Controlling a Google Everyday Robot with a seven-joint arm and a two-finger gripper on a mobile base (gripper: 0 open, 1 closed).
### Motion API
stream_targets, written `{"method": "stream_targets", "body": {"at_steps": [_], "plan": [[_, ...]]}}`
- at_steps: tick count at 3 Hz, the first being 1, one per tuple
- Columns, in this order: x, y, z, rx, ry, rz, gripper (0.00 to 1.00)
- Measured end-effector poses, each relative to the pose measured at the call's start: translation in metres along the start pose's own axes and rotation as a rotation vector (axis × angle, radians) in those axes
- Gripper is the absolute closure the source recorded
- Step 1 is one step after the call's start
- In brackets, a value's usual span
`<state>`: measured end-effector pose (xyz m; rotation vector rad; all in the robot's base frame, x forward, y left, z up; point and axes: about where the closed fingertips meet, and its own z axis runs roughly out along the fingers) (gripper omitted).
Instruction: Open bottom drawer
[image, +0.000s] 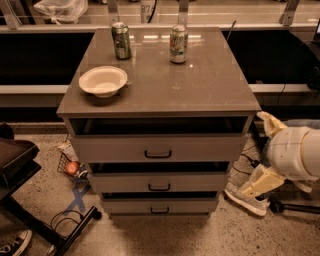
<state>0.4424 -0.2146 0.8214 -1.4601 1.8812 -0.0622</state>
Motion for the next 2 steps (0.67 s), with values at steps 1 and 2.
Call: {"method": "stream_targets", "body": {"at_steps": [1, 2], "plan": [[0.028, 0.031, 0.059, 0.009, -0.092, 0.054, 0.0], [0.043, 0.043, 0.092, 0.024, -0.134, 0.028, 0.0]]}}
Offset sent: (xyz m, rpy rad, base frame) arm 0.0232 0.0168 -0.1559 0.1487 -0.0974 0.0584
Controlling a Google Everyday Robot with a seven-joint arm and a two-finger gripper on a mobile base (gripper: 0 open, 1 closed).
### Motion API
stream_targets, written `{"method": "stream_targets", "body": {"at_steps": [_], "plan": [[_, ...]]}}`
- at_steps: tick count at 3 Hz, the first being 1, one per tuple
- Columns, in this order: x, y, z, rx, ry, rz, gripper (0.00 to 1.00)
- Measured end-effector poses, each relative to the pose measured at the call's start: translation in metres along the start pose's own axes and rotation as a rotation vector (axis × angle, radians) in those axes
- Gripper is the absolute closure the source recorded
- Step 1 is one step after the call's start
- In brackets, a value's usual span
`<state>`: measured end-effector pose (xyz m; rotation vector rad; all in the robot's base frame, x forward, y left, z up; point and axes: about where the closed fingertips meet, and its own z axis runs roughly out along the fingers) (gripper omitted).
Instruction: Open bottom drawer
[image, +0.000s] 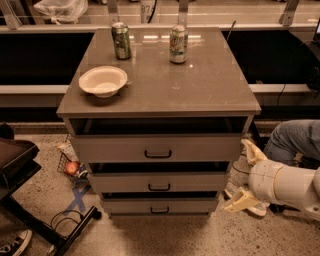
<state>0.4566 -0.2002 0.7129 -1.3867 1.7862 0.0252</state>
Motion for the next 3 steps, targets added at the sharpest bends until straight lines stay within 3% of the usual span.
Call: {"method": "stream_targets", "body": {"at_steps": [1, 2, 3], "plan": [[0.022, 0.016, 0.032, -0.006, -0.016, -0.027, 0.0], [0.048, 0.033, 0.066, -0.028, -0.013, 0.005, 0.0], [0.051, 0.037, 0.071, -0.033, -0.016, 0.015, 0.0]]}}
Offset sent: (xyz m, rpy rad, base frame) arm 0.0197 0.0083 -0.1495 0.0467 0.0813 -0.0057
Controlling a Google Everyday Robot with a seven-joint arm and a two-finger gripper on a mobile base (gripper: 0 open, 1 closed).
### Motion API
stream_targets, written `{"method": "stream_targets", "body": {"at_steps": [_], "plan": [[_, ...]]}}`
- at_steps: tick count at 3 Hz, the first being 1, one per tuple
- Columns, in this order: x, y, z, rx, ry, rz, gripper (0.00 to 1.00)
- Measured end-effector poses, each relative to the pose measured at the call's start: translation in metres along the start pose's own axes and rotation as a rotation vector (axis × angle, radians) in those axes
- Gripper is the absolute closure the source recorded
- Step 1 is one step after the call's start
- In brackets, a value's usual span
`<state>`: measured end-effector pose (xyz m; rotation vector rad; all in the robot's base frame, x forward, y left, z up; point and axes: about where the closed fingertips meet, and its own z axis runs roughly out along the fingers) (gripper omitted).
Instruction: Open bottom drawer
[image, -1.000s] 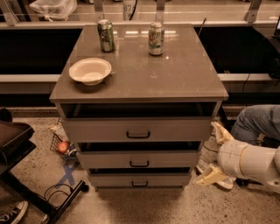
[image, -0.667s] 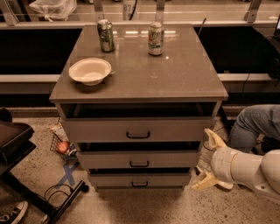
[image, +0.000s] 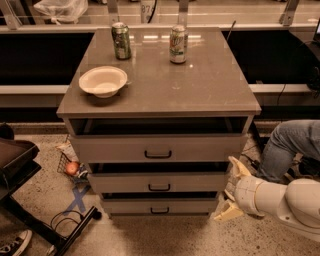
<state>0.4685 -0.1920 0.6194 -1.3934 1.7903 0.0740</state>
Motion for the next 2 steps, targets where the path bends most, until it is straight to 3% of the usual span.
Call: {"method": "stream_targets", "body": {"at_steps": [1, 2], "plan": [[0.012, 0.003, 0.013, -0.018, 0.017, 0.009, 0.0], [0.048, 0.018, 0.045, -0.062, 0.032, 0.061, 0.0]]}}
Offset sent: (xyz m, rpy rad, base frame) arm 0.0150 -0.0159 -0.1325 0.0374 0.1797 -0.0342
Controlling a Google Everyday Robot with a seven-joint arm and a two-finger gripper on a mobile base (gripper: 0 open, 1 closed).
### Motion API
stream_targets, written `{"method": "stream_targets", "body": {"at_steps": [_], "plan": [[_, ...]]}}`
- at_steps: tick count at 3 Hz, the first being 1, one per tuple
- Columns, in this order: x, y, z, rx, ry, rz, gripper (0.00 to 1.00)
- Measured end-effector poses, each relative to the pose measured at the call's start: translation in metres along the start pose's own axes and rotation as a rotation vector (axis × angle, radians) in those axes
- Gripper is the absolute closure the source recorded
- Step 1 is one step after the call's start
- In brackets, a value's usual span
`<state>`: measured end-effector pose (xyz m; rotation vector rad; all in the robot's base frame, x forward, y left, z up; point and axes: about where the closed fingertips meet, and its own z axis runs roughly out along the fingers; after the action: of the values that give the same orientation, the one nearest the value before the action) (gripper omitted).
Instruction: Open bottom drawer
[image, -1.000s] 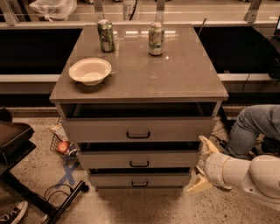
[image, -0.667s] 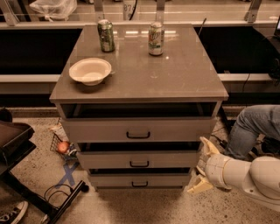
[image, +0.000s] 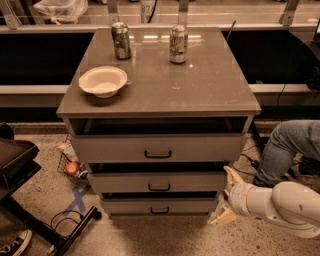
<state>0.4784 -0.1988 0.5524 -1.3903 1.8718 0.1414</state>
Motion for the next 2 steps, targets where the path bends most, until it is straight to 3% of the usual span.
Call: {"method": "stream_targets", "body": {"at_steps": [2], "plan": [[0.097, 0.027, 0.095, -0.083, -0.012, 0.04, 0.0]]}}
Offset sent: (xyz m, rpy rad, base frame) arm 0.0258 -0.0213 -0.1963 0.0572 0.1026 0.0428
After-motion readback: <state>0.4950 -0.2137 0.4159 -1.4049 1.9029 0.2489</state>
